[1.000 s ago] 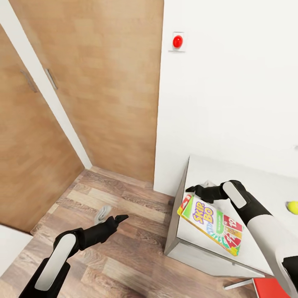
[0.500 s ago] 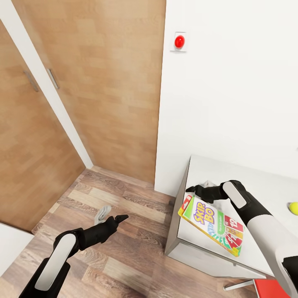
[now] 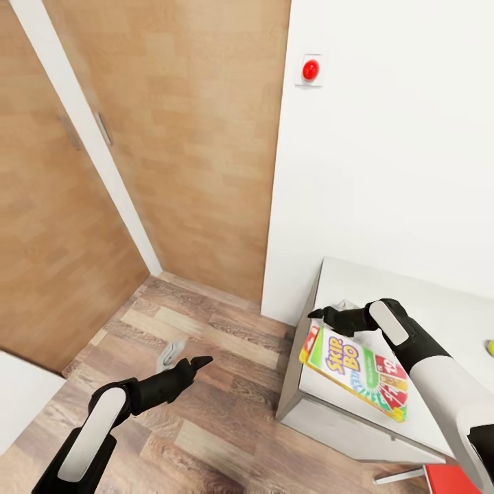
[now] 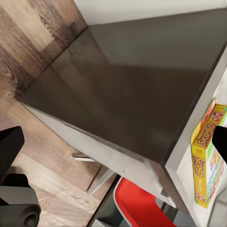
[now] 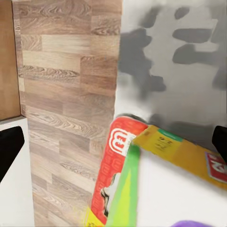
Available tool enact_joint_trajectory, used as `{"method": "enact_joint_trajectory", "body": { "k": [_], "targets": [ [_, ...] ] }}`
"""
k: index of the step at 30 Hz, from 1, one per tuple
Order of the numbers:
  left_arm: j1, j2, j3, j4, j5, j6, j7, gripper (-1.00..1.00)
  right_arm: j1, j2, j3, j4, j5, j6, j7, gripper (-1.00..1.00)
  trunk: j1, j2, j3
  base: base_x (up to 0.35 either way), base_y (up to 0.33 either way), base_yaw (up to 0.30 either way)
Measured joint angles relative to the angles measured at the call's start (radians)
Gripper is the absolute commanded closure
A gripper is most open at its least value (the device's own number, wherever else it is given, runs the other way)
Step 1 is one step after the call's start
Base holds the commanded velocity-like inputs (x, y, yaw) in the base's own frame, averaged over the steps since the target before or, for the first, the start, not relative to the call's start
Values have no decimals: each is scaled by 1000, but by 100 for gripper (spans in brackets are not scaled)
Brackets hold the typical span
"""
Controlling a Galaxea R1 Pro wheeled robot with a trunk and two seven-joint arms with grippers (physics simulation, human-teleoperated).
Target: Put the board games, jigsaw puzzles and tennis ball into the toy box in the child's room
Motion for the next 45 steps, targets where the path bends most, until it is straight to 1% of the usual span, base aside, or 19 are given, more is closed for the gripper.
{"method": "enact_joint_trajectory", "body": {
  "k": [12, 26, 32, 33, 35, 40, 41, 43, 45],
  "targets": [
    [0, 0, 0, 0, -1, 0, 0, -100, 0, 1, 0, 0, 0, 0, 0, -100, 0, 0, 6, -87, -27, 186],
    [0, 0, 0, 0, -1, 0, 0, -100, 1, 0, -1, -1, 0, 0, 0, -100, 0, 0, 7, -9, -3, 32],
    [0, 0, 0, 0, -1, 0, 0, -100, 6, -15, -10, -16, 0, 0, 1, -100, 0, 0, 7, -1, 0, 4],
    [0, 0, 0, 0, -1, 0, 0, -100, 7, -21, -12, -26, 0, 0, 1, -100, 0, 0, 7, -1, 0, 2],
    [0, 0, 0, 0, -1, 0, 0, -100, 10, -42, -16, -51, 0, 0, 1, -100, 0, 0, 7, 0, 0, 2],
    [0, 0, 0, 0, -1, 0, 0, -100, 32, -125, -20, -131, -3, 0, 0, -100, 0, 0, 7, 0, 0, -33],
    [0, 0, 0, 0, -1, 0, 0, -100, 32, -126, -20, -132, -5, 0, 0, -100, 0, 0, 7, 0, 0, -102],
    [0, 0, 0, 0, -1, 0, 0, -100, 41, -154, -21, -160, -5, 2, -1, -100, 0, 0, 7, 0, 0, -150],
    [0, 0, 0, 0, -1, 0, 0, -100, 48, -176, -22, -182, -7, 4, -2, -100, 0, 0, 7, 0, 0, -188]
  ]
}}
